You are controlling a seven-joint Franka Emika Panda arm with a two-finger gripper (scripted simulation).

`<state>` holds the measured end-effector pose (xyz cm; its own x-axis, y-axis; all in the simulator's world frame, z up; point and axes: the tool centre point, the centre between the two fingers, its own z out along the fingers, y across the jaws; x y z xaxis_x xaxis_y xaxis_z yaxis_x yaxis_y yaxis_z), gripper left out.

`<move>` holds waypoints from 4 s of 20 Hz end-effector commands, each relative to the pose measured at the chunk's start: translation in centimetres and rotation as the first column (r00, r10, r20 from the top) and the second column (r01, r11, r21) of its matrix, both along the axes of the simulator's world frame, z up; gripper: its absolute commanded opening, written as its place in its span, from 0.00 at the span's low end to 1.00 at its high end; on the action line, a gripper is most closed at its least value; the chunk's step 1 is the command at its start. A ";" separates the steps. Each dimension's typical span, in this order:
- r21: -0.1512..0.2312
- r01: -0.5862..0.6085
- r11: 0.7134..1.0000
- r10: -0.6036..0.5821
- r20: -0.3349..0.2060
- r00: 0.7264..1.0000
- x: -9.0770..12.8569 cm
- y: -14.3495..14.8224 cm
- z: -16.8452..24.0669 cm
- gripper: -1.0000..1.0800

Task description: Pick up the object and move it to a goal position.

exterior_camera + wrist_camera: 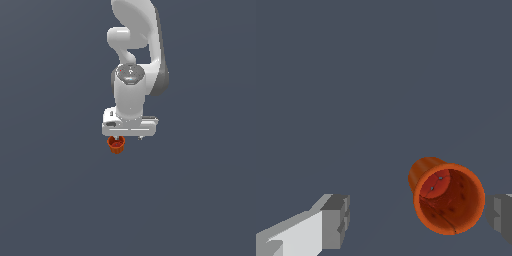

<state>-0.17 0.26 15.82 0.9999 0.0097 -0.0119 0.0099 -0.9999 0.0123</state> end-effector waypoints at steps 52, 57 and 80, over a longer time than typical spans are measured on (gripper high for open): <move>-0.041 0.467 0.884 -0.461 -0.249 0.852 -1.6 -2.9 -8.6 0.62; -0.041 0.467 0.883 -0.462 -0.249 0.851 -1.7 -2.9 -8.9 0.00; -0.040 0.468 0.883 -0.462 -0.251 0.851 -4.3 -10.5 -4.2 0.00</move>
